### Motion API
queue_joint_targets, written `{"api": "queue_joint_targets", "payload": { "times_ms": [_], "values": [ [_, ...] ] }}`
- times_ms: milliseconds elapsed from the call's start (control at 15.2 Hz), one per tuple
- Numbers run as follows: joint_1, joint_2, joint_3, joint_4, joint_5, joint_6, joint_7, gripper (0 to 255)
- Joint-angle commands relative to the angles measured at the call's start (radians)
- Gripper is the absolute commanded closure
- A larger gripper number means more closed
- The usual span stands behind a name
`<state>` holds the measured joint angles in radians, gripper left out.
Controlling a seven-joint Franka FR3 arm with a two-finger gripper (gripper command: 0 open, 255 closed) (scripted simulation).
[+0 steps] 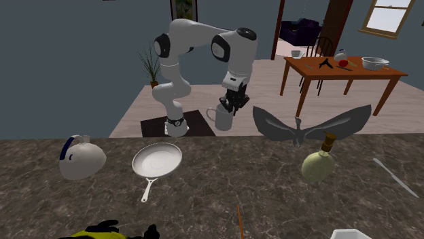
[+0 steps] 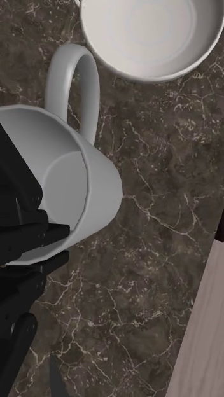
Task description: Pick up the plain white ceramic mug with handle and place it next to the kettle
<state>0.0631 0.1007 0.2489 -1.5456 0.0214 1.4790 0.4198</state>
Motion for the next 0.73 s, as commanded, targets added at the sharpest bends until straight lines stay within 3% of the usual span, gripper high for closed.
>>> {"api": "queue_joint_targets", "payload": {
  "times_ms": [0,198,660],
  "values": [
    [0.001,0.009,0.001,0.039,-0.002,-0.030,0.002,255],
    [0.003,0.019,0.002,0.086,-0.004,-0.068,0.005,255],
    [-0.077,-0.202,-0.070,-0.175,0.018,-0.027,-0.149,255]
  ]
}}
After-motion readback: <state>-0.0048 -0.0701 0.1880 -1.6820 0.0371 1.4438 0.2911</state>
